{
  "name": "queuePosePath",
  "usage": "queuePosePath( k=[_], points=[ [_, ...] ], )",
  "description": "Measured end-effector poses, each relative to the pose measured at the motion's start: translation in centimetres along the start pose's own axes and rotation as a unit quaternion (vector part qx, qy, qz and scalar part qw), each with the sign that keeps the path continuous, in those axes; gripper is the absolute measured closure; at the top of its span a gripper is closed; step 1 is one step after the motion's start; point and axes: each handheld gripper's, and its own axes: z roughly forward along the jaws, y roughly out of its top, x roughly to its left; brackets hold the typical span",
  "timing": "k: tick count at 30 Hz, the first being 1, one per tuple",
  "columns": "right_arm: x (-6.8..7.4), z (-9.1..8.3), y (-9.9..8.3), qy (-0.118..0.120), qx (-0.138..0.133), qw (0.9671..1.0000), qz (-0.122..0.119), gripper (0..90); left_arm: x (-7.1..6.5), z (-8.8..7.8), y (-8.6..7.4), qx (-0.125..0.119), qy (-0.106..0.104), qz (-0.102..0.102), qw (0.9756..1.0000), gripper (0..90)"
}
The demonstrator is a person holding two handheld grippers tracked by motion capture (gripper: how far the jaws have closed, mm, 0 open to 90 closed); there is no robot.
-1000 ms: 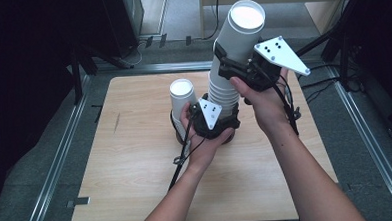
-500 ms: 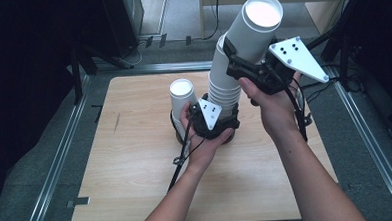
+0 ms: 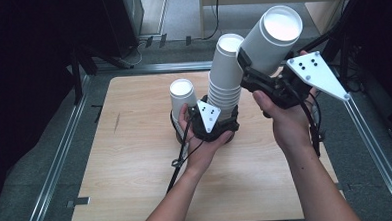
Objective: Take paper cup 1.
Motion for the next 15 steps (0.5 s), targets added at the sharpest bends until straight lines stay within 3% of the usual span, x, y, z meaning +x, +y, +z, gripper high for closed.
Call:
queuePosePath(
  k=[15],
  points=[
    [-0.9, -3.5, -2.5, -0.005, 0.019, 0.9997, -0.011, 11.9, 0.4, -4.0, -0.8, 0.008, -0.042, -0.002, 0.9991, 1.4]
  ],
)
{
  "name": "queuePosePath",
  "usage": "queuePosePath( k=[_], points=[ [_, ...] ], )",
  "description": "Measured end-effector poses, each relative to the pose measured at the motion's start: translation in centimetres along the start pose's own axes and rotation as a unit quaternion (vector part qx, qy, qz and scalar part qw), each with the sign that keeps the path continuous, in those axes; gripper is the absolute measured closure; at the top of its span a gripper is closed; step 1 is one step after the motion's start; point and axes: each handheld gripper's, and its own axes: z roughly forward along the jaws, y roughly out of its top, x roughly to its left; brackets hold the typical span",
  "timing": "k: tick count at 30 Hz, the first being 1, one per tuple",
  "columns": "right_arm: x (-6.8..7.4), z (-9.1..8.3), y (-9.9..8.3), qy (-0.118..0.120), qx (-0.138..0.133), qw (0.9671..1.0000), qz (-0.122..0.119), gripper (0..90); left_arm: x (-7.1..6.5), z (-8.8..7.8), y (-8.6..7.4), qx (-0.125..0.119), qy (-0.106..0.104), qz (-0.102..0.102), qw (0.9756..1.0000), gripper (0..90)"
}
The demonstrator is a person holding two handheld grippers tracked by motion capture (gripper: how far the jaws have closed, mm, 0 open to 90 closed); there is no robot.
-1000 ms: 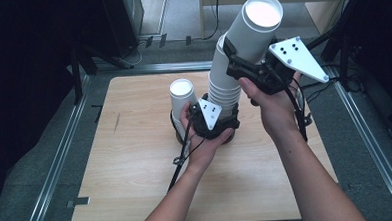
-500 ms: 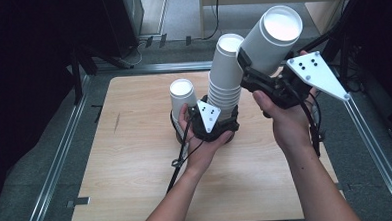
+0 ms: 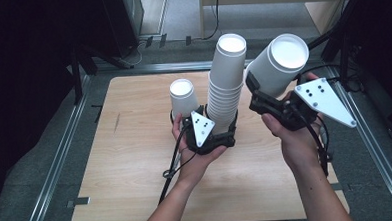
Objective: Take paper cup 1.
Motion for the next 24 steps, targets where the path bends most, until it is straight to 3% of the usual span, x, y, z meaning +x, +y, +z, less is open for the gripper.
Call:
queuePosePath(
  k=[5, 8, 14, 24],
  points=[
    [-0.5, -1.0, -1.5, -0.006, 0.011, 0.9999, -0.003, 11.9, 0.5, -1.6, -0.8, 0.010, -0.015, -0.006, 0.9998, 1.4],
    [-0.8, -1.5, -2.5, -0.009, 0.018, 0.9998, 0.002, 11.9, 0.6, -2.4, -1.5, 0.018, -0.021, 0.003, 0.9996, 1.4],
    [-0.8, -2.7, -4.8, -0.016, 0.028, 0.9994, -0.016, 11.9, 1.3, -4.5, -2.6, 0.028, -0.021, -0.001, 0.9994, 1.4],
    [-0.6, -4.3, -10.9, -0.019, 0.078, 0.9964, -0.029, 11.7, 3.1, -7.7, -5.2, 0.044, -0.015, -0.022, 0.9987, 1.4]
  ],
)
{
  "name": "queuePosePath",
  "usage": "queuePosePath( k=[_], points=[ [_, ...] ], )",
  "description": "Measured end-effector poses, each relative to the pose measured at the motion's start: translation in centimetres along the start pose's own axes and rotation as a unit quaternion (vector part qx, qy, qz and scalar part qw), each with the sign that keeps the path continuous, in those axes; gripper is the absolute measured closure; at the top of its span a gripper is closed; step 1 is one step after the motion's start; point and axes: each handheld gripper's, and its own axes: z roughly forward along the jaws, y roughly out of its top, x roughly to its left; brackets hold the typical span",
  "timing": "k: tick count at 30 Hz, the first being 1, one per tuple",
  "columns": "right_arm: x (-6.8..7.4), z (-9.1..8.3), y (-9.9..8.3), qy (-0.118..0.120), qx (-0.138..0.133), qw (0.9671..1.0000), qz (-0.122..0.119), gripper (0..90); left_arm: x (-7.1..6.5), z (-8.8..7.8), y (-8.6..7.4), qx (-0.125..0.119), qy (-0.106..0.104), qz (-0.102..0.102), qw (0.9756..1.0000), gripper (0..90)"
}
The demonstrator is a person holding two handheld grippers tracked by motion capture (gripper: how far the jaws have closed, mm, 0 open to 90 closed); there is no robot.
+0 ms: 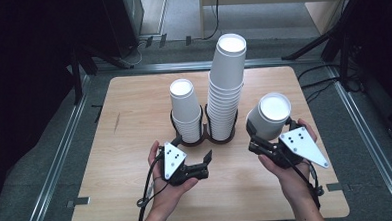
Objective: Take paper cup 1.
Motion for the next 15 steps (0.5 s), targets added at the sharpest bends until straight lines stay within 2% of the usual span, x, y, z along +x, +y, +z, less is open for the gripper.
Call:
queuePosePath(
  k=[4, 8, 10, 13, 15],
  points=[
    [-0.5, 0.0, -3.3, -0.003, 0.028, 0.9995, -0.017, 11.7, 1.1, -1.1, -1.0, 0.013, 0.004, -0.015, 0.9998, 1.4],
    [-0.9, 0.3, -5.5, 0.005, 0.067, 0.9968, -0.044, 11.7, 1.9, -1.8, -1.7, 0.021, 0.014, -0.033, 0.9991, 1.4],
    [-1.2, 0.3, -6.3, 0.004, 0.076, 0.9963, -0.041, 11.7, 2.1, -2.1, -2.1, 0.022, 0.019, -0.043, 0.9987, 1.4],
    [-1.4, 0.5, -7.2, -0.001, 0.087, 0.9955, -0.038, 11.7, 2.4, -2.4, -2.4, 0.028, 0.020, -0.038, 0.9987, 1.4],
    [-1.3, 0.6, -7.6, -0.003, 0.092, 0.9950, -0.039, 11.7, 2.6, -2.7, -2.6, 0.026, 0.022, -0.045, 0.9984, 1.4]
  ],
)
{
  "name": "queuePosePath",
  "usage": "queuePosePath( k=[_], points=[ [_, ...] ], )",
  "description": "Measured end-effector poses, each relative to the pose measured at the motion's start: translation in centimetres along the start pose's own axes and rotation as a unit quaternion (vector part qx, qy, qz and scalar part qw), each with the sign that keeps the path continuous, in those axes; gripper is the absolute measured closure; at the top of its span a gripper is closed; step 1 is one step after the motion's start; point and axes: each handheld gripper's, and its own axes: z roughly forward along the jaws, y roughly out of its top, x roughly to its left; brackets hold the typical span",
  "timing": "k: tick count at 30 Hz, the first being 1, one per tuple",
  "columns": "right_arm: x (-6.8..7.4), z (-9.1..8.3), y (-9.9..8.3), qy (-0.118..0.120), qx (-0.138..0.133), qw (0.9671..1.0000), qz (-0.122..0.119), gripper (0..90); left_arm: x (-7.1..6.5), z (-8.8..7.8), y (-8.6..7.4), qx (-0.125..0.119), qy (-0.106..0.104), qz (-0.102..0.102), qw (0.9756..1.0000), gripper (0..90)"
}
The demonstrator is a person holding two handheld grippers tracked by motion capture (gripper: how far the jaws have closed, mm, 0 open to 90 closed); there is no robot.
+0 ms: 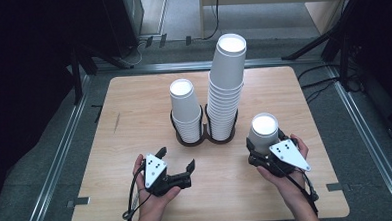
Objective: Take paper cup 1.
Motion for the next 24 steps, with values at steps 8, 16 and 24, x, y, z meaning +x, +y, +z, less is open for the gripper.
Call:
queuePosePath(
  k=[8, 16, 24],
  points=[
    [0.9, 0.4, -1.2, 0.002, 0.019, 0.9993, -0.033, 11.7, 0.7, -0.4, -0.1, -0.002, -0.002, -0.003, 1.0000, 1.4],
    [2.8, 0.5, -2.0, 0.015, 0.028, 0.9959, -0.085, 11.6, 1.1, -0.8, 0.3, -0.007, -0.008, -0.011, 0.9999, 1.4],
    [3.3, 0.5, -2.3, 0.021, 0.030, 0.9946, -0.097, 11.5, 1.2, -0.8, 0.5, -0.008, -0.011, -0.015, 0.9998, 1.4]
  ],
)
